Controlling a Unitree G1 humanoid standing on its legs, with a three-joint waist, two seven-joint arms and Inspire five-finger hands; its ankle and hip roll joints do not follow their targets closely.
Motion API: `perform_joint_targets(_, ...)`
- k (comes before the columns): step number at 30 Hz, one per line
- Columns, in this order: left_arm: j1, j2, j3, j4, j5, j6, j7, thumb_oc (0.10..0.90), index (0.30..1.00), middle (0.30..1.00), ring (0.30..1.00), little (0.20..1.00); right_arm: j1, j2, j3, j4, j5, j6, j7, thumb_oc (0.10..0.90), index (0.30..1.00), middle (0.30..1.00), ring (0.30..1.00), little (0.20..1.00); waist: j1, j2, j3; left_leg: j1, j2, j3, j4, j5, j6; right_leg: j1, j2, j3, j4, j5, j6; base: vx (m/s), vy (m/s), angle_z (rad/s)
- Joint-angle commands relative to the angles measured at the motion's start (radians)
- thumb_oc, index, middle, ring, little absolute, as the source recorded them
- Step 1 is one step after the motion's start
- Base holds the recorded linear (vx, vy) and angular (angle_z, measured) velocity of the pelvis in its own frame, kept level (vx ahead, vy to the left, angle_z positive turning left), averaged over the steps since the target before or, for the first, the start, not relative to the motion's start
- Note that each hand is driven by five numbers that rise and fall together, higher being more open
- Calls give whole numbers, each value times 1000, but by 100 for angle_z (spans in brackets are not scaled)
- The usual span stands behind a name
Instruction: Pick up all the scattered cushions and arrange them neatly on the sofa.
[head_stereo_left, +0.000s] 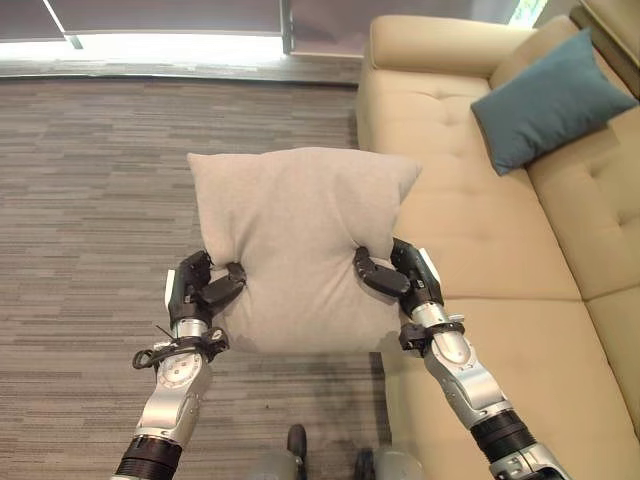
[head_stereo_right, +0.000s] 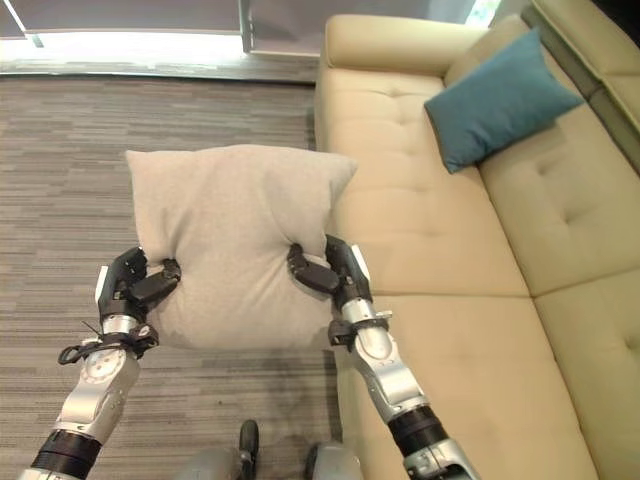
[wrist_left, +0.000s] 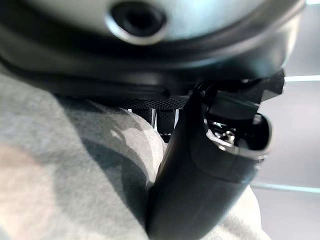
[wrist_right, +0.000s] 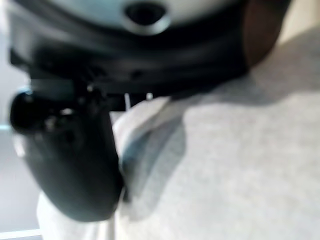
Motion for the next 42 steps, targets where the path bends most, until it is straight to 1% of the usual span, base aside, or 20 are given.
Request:
perform_joint_targets(1, -213, -71, -243, -180, 88, -135, -142, 400, 300, 300, 300, 300, -136, 119, 75, -133, 47, -158, 94, 400, 300, 300, 300, 300, -47, -31, -131, 124, -1, -45, 2, -144, -110, 41, 9, -111, -280, 181, 49, 477, 14, 51)
perform_joint_targets(5, -209, -77, -226, -178, 104, -138, -137, 400, 300, 300, 300, 300, -141, 149, 91, -111, 50, -160, 94, 400, 300, 300, 300, 300, -36, -24, -159, 202, 17, -4, 1, -202, -145, 74, 12, -382, -370, 175, 44, 456, -35, 17)
perform_joint_targets(6, -192, -79, -221, -188, 118, -130, -144, 400, 300, 300, 300, 300, -125, 134, 98, -108, 35, -161, 95, 400, 300, 300, 300, 300, -47, -32, -190, 204, 3, 20, 70, -187, -164, 123, 34, -396, -387, 145, -15, 459, -32, 2)
perform_joint_targets(7, -188, -80, -220, -190, 119, -129, -144, 400, 300, 300, 300, 300, -121, 134, 100, -109, 35, -161, 94, 400, 300, 300, 300, 300, -47, -31, -192, 202, 6, 21, 79, -193, -167, 125, 38, -396, -389, 141, -19, 489, -28, -19)
perform_joint_targets(8, -187, -88, -217, -189, 119, -134, -138, 400, 300, 300, 300, 300, -115, 133, 97, -109, 38, -162, 99, 400, 300, 300, 300, 300, -60, -25, -201, 177, 19, 33, 200, -113, -225, 145, 69, -371, -387, 137, -42, 439, -51, -26)
perform_joint_targets(9, -165, -78, -204, -194, 114, -138, -135, 400, 300, 300, 300, 300, -102, 117, 100, -119, 53, -165, 94, 400, 300, 300, 300, 300, -81, -20, -213, 114, 81, 85, 457, 62, -337, 190, 99, -336, -371, 126, -82, 496, -16, -35)
perform_joint_targets(10, -143, -71, -190, -206, 113, -137, -123, 400, 300, 300, 300, 300, -102, 112, 103, -122, 59, -169, 87, 400, 300, 300, 300, 300, -69, -36, -204, 41, 55, 88, 620, 137, -351, 218, 90, -311, -385, 137, -98, 324, -9, -38)
perform_joint_targets(12, -129, -65, -181, -211, 113, -137, -106, 400, 300, 300, 300, 300, -101, 101, 101, -128, 57, -173, 81, 400, 300, 300, 300, 300, -55, -49, -193, -30, 54, 79, 722, 134, -334, 246, 100, -253, -402, 135, -110, 194, -21, -137)
perform_joint_targets(13, -122, -67, -176, -214, 113, -135, -99, 400, 300, 300, 300, 300, -88, 94, 94, -145, 63, -167, 83, 400, 300, 300, 300, 300, -50, -60, -190, -70, 80, 92, 761, 97, -296, 266, 105, -220, -416, 135, -109, 470, 70, -172)
perform_joint_targets(14, -107, -71, -155, -215, 125, -129, -93, 400, 300, 300, 300, 300, -52, 70, 74, -184, 68, -167, 93, 400, 300, 300, 300, 300, -46, -59, -182, -135, 165, 103, 709, 7, -233, 317, 113, -143, -432, 112, -95, 465, 176, -175)
perform_joint_targets(17, -85, -66, -137, -220, 135, -138, -81, 400, 300, 300, 300, 300, -26, 58, 69, -202, 48, -167, 92, 400, 300, 300, 300, 300, -29, -59, -173, -138, 172, 48, 475, -57, -181, 343, 119, -20, -426, 97, -66, 356, 224, -200)
perform_joint_targets(18, -73, -60, -124, -213, 140, -154, -66, 400, 300, 300, 300, 300, -28, 49, 85, -202, 10, -165, 98, 400, 300, 300, 300, 300, -3, -24, -167, -145, 140, -157, 221, -6, -191, 356, 152, 118, -383, 78, -71, 529, 379, -211)
perform_joint_targets(20, -76, -48, -104, -201, 158, -175, -37, 400, 300, 300, 300, 300, -41, 34, 77, -199, -37, -171, 92, 400, 300, 300, 300, 300, 8, 8, -155, -175, 115, -296, 82, 118, -222, 390, 186, 229, -382, 66, -71, 348, 288, -242)
perform_joint_targets(23, -110, -47, -100, -161, 162, -187, -36, 400, 300, 300, 300, 300, -30, 7, 54, -220, -78, -171, 98, 400, 300, 300, 300, 300, -26, 51, -189, -77, 132, -254, -19, 101, -231, 390, 181, 301, -364, 52, -52, 148, 255, -210)
perform_joint_targets(28, -182, -37, -118, -126, 155, -199, -26, 400, 300, 300, 300, 300, 1, -10, 15, -243, -158, -149, 79, 400, 300, 300, 300, 300, -79, 64, -233, -19, 92, -137, -46, 65, -176, 357, 113, 402, -339, 74, 7, 183, 197, -134)
perform_joint_targets(31, -200, -37, -119, -127, 153, -202, -16, 400, 300, 300, 300, 300, -14, -8, 21, -256, -207, -147, 70, 400, 300, 300, 300, 300, -75, 83, -225, -7, 93, -58, -31, 30, -156, 315, 76, 378, -303, 76, 31, 24, 57, -99)
perform_joint_targets(32, -193, -37, -112, -137, 150, -206, -15, 400, 300, 300, 300, 300, -13, -8, 21, -258, -231, -147, 66, 400, 300, 300, 300, 300, -66, 96, -222, -6, 100, -13, -26, 18, -153, 299, 39, 306, -297, 80, 41, -7, 14, -126)
perform_joint_targets(33, -166, -38, -98, -152, 146, -206, -21, 400, 300, 300, 300, 300, -1, 0, 24, -263, -259, -146, 71, 400, 300, 300, 300, 300, -56, 116, -224, 3, 116, 57, -40, 14, -157, 287, -34, 137, -297, 94, 54, 8, -12, -159)
perform_joint_targets(37, -116, -47, -85, -185, 141, -210, -36, 400, 300, 300, 300, 300, -4, 12, 40, -241, -283, -144, 71, 400, 300, 300, 300, 300, -63, 139, -235, 46, 135, 152, -100, 14, -169, 258, -117, 5, -369, 183, 86, 77, -123, -108)
perform_joint_targets(42, -145, -52, -111, -156, 135, -215, -42, 400, 300, 300, 300, 300, -24, -4, 44, -230, -310, -143, 55, 400, 300, 300, 300, 300, -88, 146, -226, 92, 167, 189, -123, 9, -189, 190, -123, -4, -433, 234, 112, 192, -257, -58)
